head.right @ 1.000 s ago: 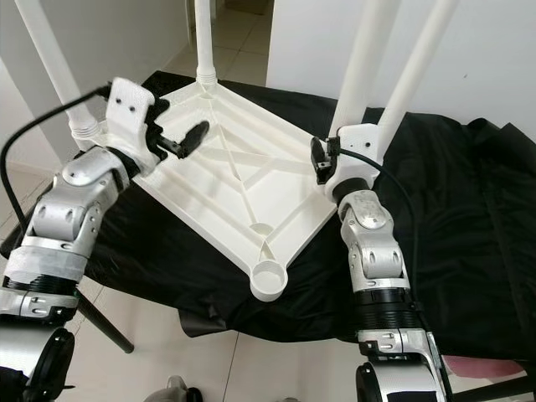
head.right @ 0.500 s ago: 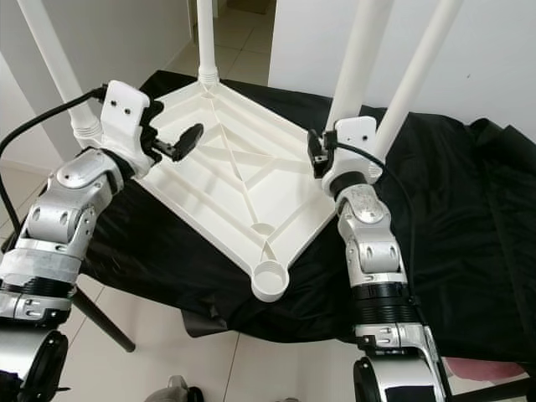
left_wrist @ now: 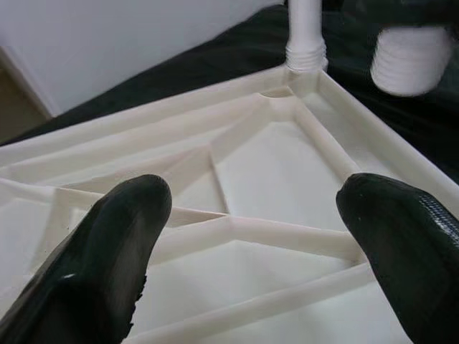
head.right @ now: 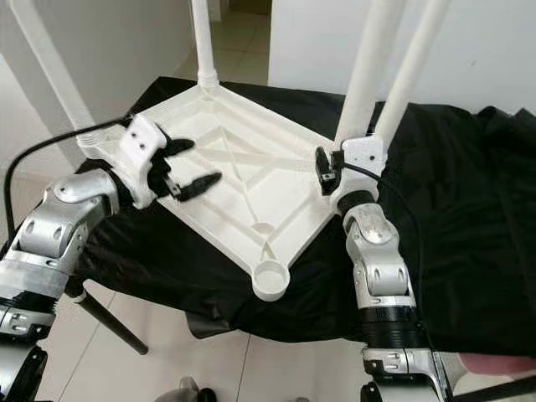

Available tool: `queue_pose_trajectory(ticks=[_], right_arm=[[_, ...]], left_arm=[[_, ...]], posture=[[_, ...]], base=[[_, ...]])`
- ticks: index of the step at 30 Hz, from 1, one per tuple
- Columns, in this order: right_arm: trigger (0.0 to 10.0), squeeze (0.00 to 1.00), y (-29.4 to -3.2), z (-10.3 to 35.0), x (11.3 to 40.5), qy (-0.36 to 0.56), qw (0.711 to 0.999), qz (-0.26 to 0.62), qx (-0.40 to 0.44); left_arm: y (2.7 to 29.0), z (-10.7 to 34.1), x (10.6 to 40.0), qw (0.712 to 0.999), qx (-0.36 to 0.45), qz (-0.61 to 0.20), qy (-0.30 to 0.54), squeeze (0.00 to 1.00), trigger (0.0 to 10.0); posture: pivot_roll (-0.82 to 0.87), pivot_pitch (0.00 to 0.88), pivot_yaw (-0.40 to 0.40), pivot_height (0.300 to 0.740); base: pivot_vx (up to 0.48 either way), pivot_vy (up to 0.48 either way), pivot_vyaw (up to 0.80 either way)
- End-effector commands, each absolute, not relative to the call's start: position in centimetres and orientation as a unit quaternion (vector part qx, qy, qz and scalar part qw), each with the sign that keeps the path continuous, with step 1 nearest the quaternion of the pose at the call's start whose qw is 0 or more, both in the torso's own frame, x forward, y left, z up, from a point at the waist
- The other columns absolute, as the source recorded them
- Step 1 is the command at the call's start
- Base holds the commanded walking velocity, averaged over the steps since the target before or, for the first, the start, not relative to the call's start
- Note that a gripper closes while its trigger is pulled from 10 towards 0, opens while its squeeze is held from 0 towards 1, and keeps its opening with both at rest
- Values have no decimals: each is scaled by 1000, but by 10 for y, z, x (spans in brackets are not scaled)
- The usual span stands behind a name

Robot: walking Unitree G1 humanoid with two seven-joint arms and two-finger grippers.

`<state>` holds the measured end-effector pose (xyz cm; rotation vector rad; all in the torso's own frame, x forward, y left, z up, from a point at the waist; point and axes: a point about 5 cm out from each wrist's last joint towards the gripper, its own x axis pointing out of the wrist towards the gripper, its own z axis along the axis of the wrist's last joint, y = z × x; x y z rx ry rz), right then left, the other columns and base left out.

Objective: Building children table

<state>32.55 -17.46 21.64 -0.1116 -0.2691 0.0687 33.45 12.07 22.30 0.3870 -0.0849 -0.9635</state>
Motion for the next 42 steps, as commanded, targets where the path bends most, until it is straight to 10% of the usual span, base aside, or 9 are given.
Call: queue_pose_trajectory(ticks=[1,23,24,25,26,31,32,42], right_arm=[[10000,0,-181,219,322,-141,988,22,-55],[10000,0,-202,219,318,-128,989,-11,-72],[10000,0,-201,219,318,-128,989,-10,-72],[10000,0,-201,218,319,-127,989,-9,-73],[10000,0,-200,218,319,-126,989,-9,-73],[10000,0,-200,218,319,-125,989,-8,-74],[10000,0,-200,218,320,-124,989,-8,-74],[10000,0,-202,222,320,-126,989,-13,-81]], left_arm=[[121,215,333,847,217,-484,-26,0,10000],[117,165,311,739,272,-613,69,0,10000],[117,163,309,736,264,-619,71,765,10000],[117,162,308,738,248,-623,77,765,10000],[117,162,307,737,240,-627,78,1000,10000],[115,159,305,734,254,-625,75,1000,10000],[114,157,305,733,259,-625,75,0,10000],[101,147,312,726,267,-629,80,0,10000]], posture=[[-24,45,44,740],[-38,55,27,740],[-38,55,27,740],[-35,54,25,740],[-34,56,24,740],[-32,54,24,740],[-32,54,24,740],[-51,56,37,740]], base=[[0,0,0],[0,0,0],[0,0,0],[0,0,0],[0,0,0],[0,0,0],[0,0,0],[0,0,0]])
